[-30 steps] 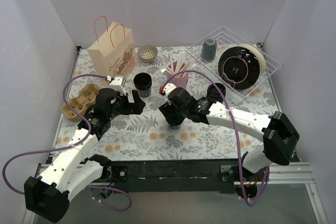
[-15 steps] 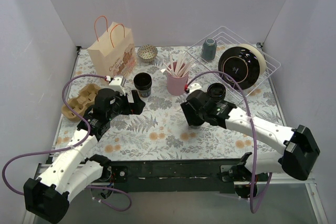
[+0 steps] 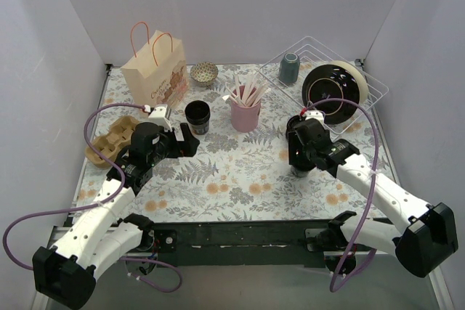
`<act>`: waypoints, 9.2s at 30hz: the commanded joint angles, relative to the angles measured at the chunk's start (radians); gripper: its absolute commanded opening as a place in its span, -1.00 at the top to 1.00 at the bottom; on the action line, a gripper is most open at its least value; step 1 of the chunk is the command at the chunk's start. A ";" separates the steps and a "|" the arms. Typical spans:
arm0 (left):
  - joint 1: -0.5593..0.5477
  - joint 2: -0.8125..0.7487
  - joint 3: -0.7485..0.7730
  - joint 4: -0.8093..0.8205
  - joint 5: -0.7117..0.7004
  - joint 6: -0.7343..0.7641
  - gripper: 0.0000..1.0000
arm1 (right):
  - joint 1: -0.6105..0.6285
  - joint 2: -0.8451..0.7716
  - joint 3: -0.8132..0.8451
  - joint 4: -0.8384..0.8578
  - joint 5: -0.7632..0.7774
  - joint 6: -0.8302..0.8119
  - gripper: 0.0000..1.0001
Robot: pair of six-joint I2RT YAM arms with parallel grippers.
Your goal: Pack the takeout coffee
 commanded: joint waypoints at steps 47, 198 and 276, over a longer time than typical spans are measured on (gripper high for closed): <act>0.251 0.725 0.894 -0.251 -0.753 -0.501 -0.03 | -0.073 -0.181 0.147 0.049 -0.348 -0.236 -0.93; 0.251 -0.113 0.394 -0.311 0.108 -0.499 -0.54 | 0.114 0.222 0.558 0.126 -0.730 -0.626 0.97; 0.686 0.779 0.495 -0.262 -0.487 -0.323 -0.14 | 0.114 0.132 0.514 0.110 -0.910 -0.945 0.97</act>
